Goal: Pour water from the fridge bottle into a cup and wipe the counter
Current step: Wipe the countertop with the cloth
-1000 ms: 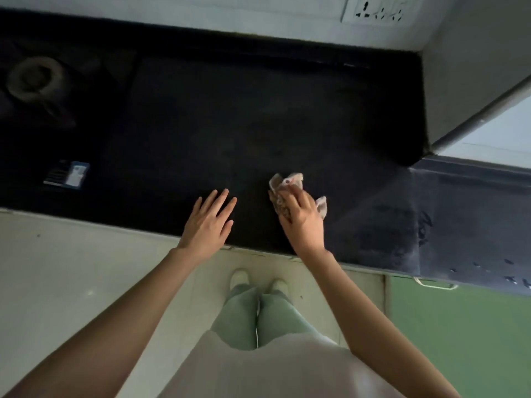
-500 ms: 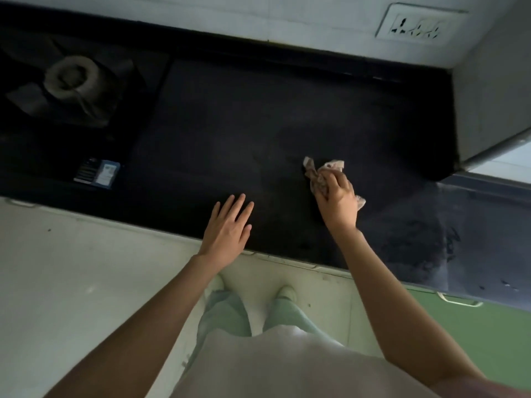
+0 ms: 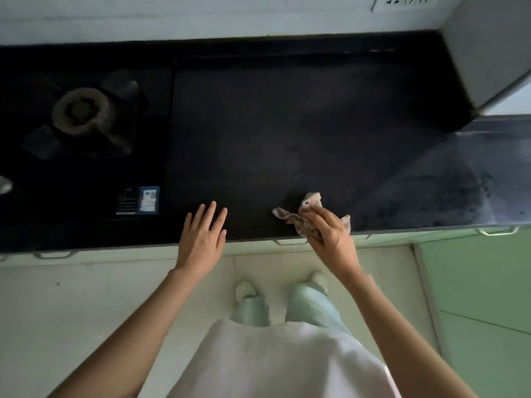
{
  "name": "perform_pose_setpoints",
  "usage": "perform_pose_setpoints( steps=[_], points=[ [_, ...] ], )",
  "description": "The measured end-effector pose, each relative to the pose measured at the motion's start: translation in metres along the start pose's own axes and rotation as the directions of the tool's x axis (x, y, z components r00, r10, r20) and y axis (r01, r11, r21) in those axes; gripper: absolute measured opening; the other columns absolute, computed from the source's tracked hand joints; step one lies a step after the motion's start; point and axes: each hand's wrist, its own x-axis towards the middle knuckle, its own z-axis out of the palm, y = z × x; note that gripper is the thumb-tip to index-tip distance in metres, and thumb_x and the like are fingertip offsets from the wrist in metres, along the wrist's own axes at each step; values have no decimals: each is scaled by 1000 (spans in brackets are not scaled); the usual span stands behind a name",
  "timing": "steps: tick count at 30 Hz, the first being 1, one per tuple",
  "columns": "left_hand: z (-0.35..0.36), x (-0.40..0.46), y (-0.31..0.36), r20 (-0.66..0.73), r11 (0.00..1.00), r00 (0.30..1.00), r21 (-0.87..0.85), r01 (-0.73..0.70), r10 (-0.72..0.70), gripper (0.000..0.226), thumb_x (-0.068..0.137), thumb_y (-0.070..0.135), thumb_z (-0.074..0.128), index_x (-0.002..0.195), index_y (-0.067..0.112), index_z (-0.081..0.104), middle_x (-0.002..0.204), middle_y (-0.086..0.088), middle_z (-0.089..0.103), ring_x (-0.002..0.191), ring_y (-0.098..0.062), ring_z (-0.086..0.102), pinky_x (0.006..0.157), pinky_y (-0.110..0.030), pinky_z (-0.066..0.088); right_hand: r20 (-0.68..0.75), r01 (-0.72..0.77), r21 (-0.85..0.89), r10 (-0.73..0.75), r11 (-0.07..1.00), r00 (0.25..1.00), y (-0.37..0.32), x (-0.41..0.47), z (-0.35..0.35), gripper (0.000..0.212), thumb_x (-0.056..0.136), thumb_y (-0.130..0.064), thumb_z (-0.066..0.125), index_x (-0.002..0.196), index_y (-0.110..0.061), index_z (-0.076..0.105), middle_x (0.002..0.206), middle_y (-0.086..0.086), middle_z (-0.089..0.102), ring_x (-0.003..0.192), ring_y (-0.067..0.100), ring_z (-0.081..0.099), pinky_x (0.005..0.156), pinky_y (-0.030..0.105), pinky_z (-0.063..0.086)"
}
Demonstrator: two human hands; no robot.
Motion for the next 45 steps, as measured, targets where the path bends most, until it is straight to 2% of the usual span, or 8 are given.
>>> perform_pose_setpoints(
  steps=[8,13,20,29,34,37,41,45],
  points=[
    [-1,-1,-1,22,999,1000,-39,-6,7,48,94,23,57,140,12,48,147,-18,43,135,-41,40,107,-58,35,-192,-362,-93,340,927,920,3,98,-6,40,88,-26,65,125,-12,59,132,9,55,112,33,55,89,38,39],
    [0,0,-3,0,999,1000,-34,-15,15,49,92,25,59,139,14,49,146,-16,45,134,-39,42,107,-58,35,-29,-60,-107,57,992,998,-69,82,54,35,81,-23,68,115,-20,60,127,5,58,105,32,59,90,61,42],
    [5,-1,-4,-16,998,1000,-67,-2,1,49,92,25,59,139,14,49,148,-15,43,135,-38,41,106,-59,35,85,231,-39,-227,972,970,-43,24,29,39,87,-21,60,126,-15,60,138,3,52,122,26,53,79,38,55],
    [-1,1,3,12,998,998,-32,54,-54,49,94,27,52,141,18,45,148,-12,43,138,-34,39,111,-58,30,-108,-223,-113,211,968,972,6,176,12,41,89,-26,61,127,-13,56,134,11,52,117,36,50,93,46,43],
    [-2,1,7,24,997,997,-15,73,-73,51,92,25,57,141,18,46,148,-12,43,137,-34,40,110,-58,31,62,101,-102,-95,990,994,-58,170,49,41,86,-19,65,126,-15,57,137,9,50,117,32,53,92,48,44],
    [-1,0,7,14,997,997,-18,77,-77,51,91,24,59,141,17,46,148,-12,44,137,-34,40,110,-58,33,187,301,-32,-290,953,938,-63,126,55,44,84,-17,66,127,-17,57,137,6,50,120,29,51,81,50,54],
    [1,0,5,6,997,998,-22,68,-68,51,91,23,59,141,16,46,148,-13,44,136,-35,40,109,-58,32,260,486,2,-470,874,843,-26,97,24,46,88,-21,62,133,-20,54,141,3,48,125,24,49,77,37,56],
    [3,-1,6,14,997,997,-19,75,-75,51,92,24,59,141,17,45,149,-12,43,137,-34,40,110,-57,31,188,392,-93,-370,915,910,19,142,-1,44,89,-23,62,132,-15,54,136,8,52,120,29,51,86,43,53]
  ],
)
